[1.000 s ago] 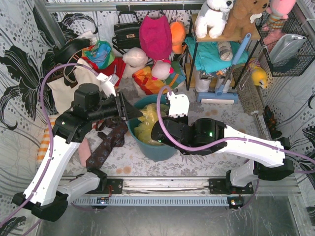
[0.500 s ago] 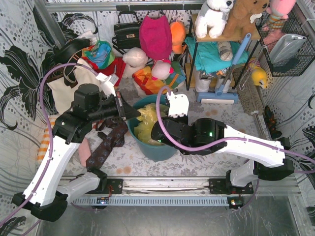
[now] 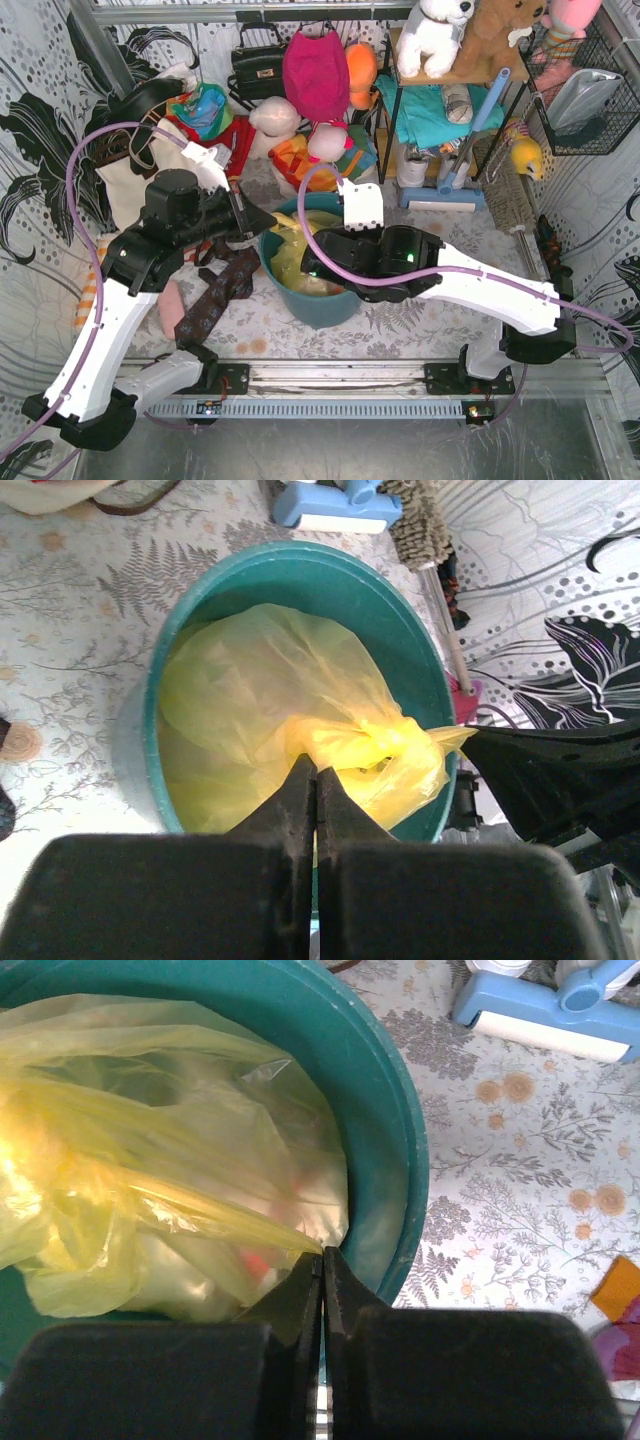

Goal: Tie the trash bag

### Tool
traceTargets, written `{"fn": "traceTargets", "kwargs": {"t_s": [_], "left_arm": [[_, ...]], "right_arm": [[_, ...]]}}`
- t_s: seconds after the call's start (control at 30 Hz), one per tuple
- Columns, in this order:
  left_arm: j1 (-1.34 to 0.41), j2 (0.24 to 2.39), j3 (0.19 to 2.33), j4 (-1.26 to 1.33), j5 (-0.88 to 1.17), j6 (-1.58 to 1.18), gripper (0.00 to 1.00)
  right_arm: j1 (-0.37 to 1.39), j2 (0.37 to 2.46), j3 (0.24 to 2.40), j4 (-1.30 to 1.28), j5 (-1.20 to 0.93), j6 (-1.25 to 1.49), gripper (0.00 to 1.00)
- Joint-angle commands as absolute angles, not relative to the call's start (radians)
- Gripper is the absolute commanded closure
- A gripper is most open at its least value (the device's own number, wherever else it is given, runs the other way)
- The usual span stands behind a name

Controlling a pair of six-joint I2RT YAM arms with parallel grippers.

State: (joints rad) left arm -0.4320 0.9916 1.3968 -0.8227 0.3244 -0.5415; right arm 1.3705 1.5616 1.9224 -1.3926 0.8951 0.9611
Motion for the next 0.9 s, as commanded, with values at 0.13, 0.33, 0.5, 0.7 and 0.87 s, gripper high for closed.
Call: {"fn": "traceTargets", "kwargs": {"t_s": [0.13,0.33,0.5,0.7,0.87], "left_arm": [[-0.434,0.96,1.379,-0.811,0.149,-0.502,1.0],[-0.434,0.951,1.374,-0.815,0.078,-0.506,1.0],[-0.433,0.946,1.356,-0.823,0.04,-0.498,1.0],[-0.433,0.929,1.34,-0.831,0.014,-0.489,1.0],[-0.434,0.927,1.336,-0.837,-0.015,-0.481,1.0]], "right_arm": [[1.303,1.577,1.908,-1.463,0.958,0.998,1.0],[1.255,1.587,1.897,-1.46,0.961,1.019,1.0],[1.232,1.566,1.873,-1.459,0.985,1.055,1.0],[1.227,1.528,1.834,-1.455,1.004,1.106,1.0],[1.228,1.509,1.836,-1.462,1.016,1.148,1.0]]}}
